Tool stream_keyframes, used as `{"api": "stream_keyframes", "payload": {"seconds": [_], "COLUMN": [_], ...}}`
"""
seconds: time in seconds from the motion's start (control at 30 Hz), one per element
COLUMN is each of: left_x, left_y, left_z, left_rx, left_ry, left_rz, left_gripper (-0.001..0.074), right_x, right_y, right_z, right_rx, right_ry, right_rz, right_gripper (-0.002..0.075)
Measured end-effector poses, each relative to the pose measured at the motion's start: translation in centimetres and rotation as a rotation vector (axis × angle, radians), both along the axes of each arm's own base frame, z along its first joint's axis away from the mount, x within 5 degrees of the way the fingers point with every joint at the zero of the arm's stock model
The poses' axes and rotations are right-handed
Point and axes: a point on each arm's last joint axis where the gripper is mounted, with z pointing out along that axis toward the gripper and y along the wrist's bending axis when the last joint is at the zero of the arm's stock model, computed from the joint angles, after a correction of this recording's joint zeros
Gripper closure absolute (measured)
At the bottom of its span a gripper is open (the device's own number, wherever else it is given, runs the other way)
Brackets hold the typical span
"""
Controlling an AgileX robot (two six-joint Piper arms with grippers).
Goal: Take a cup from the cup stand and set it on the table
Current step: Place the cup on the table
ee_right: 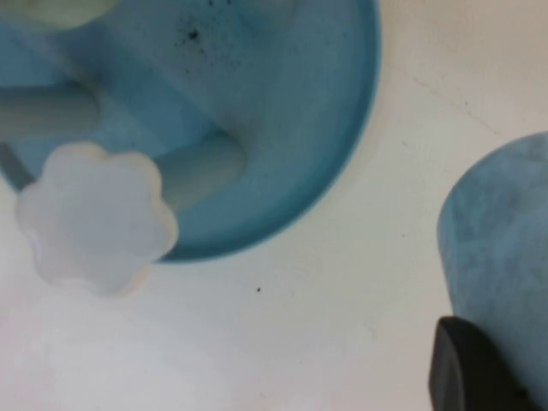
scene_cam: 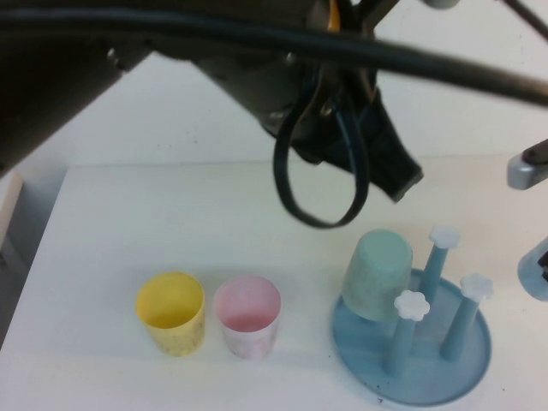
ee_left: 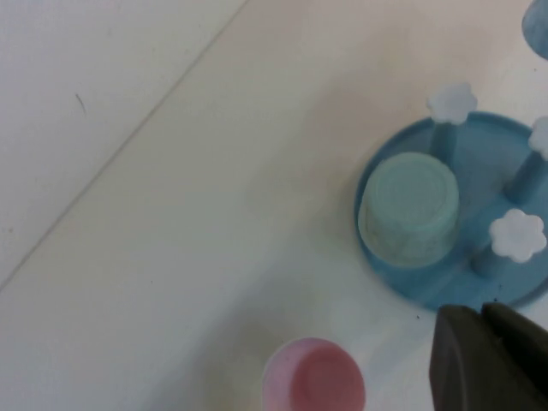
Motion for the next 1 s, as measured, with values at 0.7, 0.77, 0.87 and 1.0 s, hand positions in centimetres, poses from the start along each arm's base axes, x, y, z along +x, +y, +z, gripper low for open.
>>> {"api": "stream_keyframes", "payload": {"seconds": [0.7, 0.77, 0.87, 1.0], "left_x": [-1.3, -1.3, -1.3, -1.3], "left_y": [0.3, 0.3, 0.3, 0.3], "left_z": [-2.1, -2.2, -2.4, -2.8], "left_rx": [-0.032, -0.031, -0.024, -0.021], "left_ry": [0.15, 0.152, 0.157, 0.167], "left_rz": [0.018, 0.02, 0.021, 0.03], "left_gripper": [0.0736, 0.0736, 0.0736, 0.0736], "right_x": [2.7, 2.8, 2.9, 2.9], "right_y": [0.6, 0.7, 0.8, 0.9], "right_z": [-5.2, -5.2, -5.2, -5.1], "right_rx": [-0.081, -0.073, -0.056, -0.043], "right_ry": [0.049, 0.042, 0.036, 0.035], "right_rz": [0.028, 0.025, 0.016, 0.009], "right_gripper": [0.0691, 0.0659, 0.0578, 0.0522]}}
